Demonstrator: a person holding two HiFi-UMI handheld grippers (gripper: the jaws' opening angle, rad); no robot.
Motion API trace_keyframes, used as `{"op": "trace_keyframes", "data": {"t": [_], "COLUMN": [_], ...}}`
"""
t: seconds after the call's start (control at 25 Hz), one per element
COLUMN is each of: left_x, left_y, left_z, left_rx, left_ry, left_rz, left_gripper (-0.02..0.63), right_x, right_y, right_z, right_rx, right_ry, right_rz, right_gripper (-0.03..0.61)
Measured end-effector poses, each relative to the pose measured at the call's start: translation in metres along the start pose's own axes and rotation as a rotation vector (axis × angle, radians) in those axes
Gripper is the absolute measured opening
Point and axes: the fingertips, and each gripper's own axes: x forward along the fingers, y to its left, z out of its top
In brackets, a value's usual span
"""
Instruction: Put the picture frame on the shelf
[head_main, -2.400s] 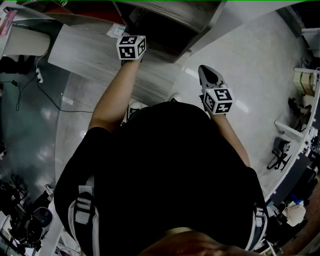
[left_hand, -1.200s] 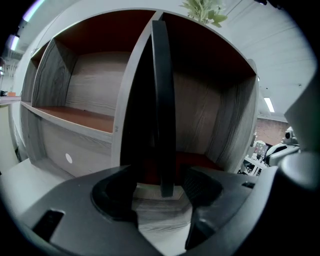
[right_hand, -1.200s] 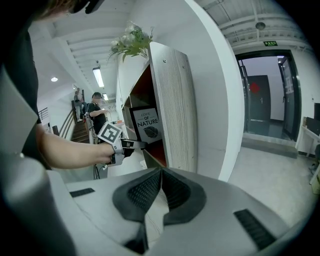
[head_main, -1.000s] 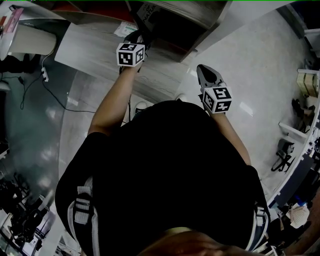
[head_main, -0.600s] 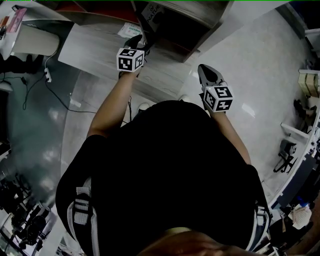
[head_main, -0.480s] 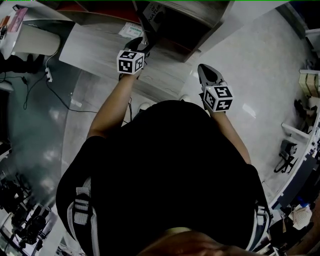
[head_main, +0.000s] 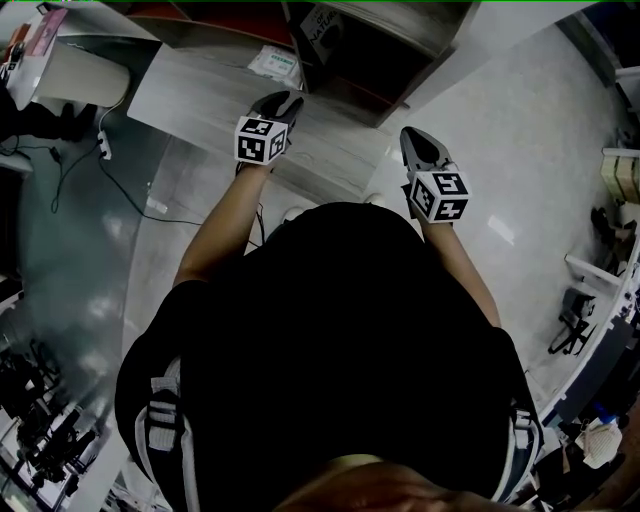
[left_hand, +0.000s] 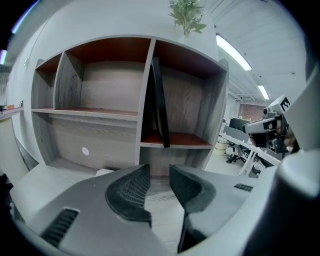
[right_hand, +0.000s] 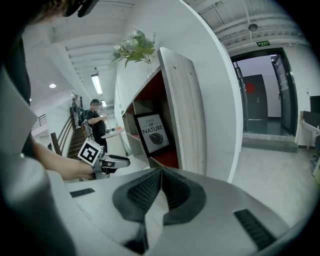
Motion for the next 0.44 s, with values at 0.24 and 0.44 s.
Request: {"op": "trace_keyframes", "data": {"t": [0.24,0.44], "left_x": [-0.021,-0.040], "left_y": [0.008,0.008], "left_z": [-0.012,-0.007], "left_rx": [0.024,0.062], "left_ry": [0.001,-0.049], "left_rz": [0.044,0.068], "left_gripper": [0.048,0.021], "right_x": [0.003,0.005], "right_y": [0.010,0.016], "right_z": [0.002,0.004], "right_rx": [-0.004,-0.006], "right_ry": [-0.002,-0.006], "right_rz": [0.011,0.012], "right_gripper": [0.017,0.016]}}
